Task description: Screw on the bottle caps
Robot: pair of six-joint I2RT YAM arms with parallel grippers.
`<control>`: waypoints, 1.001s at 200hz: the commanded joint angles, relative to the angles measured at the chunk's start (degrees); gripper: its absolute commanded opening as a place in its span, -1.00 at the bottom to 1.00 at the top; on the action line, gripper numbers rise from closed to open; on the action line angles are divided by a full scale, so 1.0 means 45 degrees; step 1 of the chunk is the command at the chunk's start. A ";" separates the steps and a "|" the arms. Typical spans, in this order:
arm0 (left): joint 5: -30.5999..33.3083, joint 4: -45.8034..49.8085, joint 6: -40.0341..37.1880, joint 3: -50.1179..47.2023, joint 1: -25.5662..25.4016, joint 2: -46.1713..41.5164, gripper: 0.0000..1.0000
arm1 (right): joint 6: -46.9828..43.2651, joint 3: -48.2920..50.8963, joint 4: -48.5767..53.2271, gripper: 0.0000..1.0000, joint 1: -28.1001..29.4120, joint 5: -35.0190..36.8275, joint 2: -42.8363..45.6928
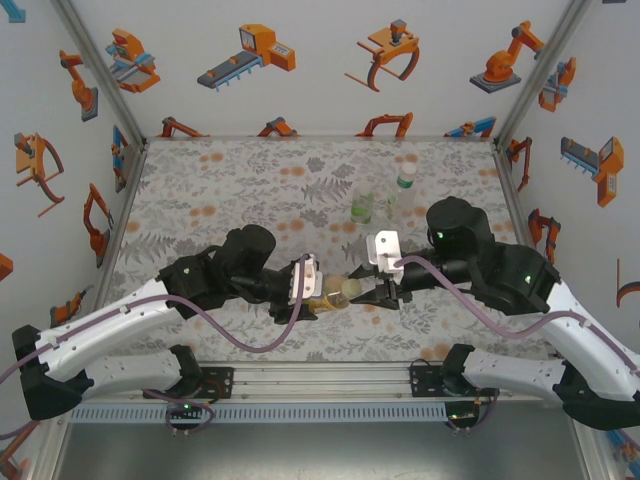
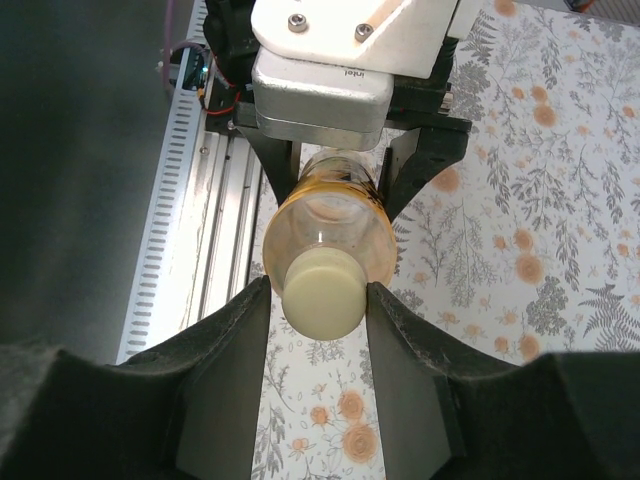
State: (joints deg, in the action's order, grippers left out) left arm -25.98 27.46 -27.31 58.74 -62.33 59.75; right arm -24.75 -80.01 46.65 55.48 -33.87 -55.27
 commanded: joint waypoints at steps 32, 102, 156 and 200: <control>-0.0204 0.0030 0.0135 0.0236 -0.0070 -0.0100 -1.00 | -0.0052 -0.0189 -0.0412 -0.13 0.0055 -0.0228 0.0137; -0.0184 0.0030 0.0122 0.0237 -0.0071 -0.0071 -1.00 | 0.0061 -0.0055 -0.0397 -0.40 0.0072 -0.0164 0.0158; 0.0693 -0.0183 0.0317 0.0268 -0.0076 -0.0007 -1.00 | 0.4142 0.0378 -0.1090 -1.00 0.0070 0.2300 0.0160; 0.1993 -0.1148 0.0615 -0.0127 -0.0071 -0.0047 -1.00 | 1.3749 0.1331 -0.1739 -1.00 0.0070 0.6978 -0.0068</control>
State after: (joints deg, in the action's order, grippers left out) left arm -20.05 27.70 -25.50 58.48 -62.48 59.77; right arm 5.08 -76.27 40.75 55.77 -19.22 -54.26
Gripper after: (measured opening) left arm 0.548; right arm 0.338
